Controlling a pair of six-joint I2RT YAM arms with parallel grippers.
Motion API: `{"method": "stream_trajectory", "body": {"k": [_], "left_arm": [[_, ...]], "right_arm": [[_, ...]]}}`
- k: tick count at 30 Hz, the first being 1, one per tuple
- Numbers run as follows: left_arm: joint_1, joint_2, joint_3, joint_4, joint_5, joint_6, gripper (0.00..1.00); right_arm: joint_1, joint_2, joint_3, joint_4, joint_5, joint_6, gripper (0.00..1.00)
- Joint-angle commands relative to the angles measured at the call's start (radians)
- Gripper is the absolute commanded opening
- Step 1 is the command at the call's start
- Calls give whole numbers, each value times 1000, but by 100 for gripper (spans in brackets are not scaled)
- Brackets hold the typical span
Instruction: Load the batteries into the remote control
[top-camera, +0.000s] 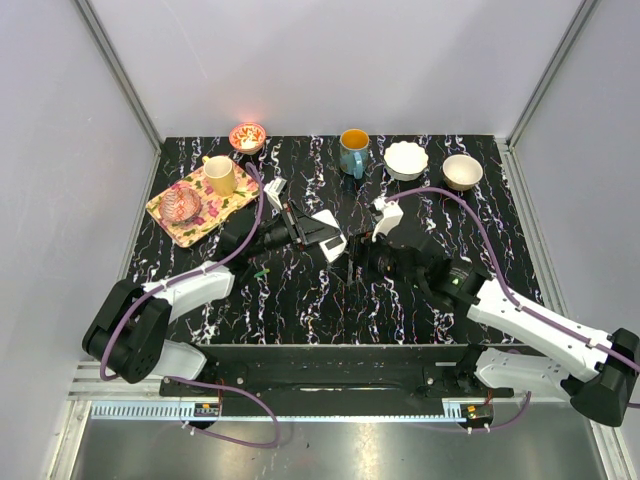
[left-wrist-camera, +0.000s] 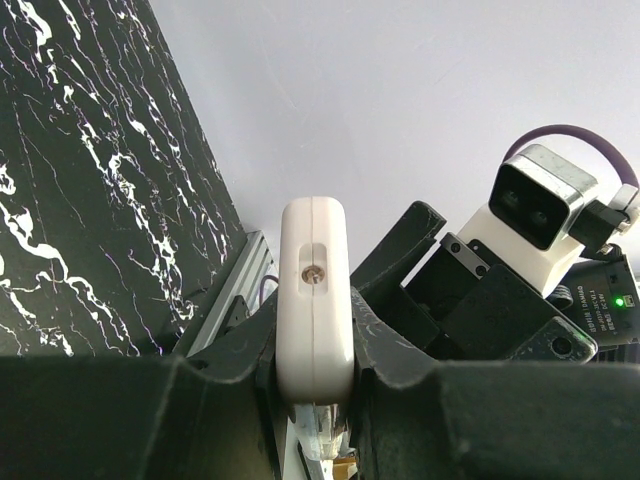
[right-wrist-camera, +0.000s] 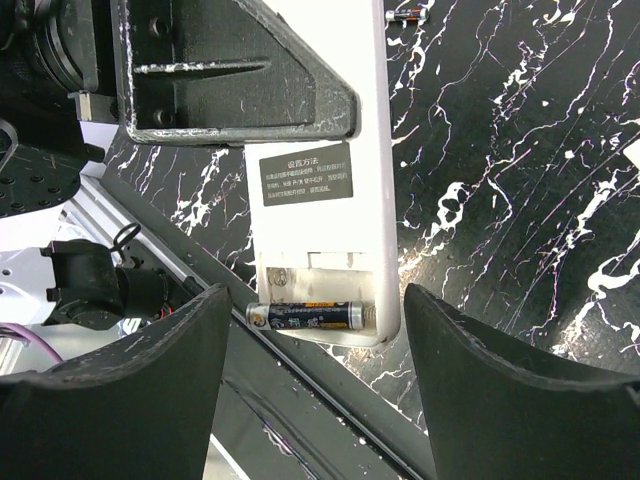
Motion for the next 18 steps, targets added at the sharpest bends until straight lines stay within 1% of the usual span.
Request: {"method": "stream_trajectory", "body": {"k": [1, 6, 13, 18], "left_arm": [[3, -29, -2, 91, 6, -11, 0], [4, -26, -5, 94, 6, -9, 0], [6, -23, -10, 94, 6, -8, 0], [7, -23, -13, 102, 5, -11, 0]], "right_arm": [[-11, -16, 38, 12, 6, -19, 75], [-14, -29, 37, 12, 15, -13, 75], [-14, -41, 35, 15, 18, -6, 77], [-18, -46, 29, 15, 25, -6, 74]]}}
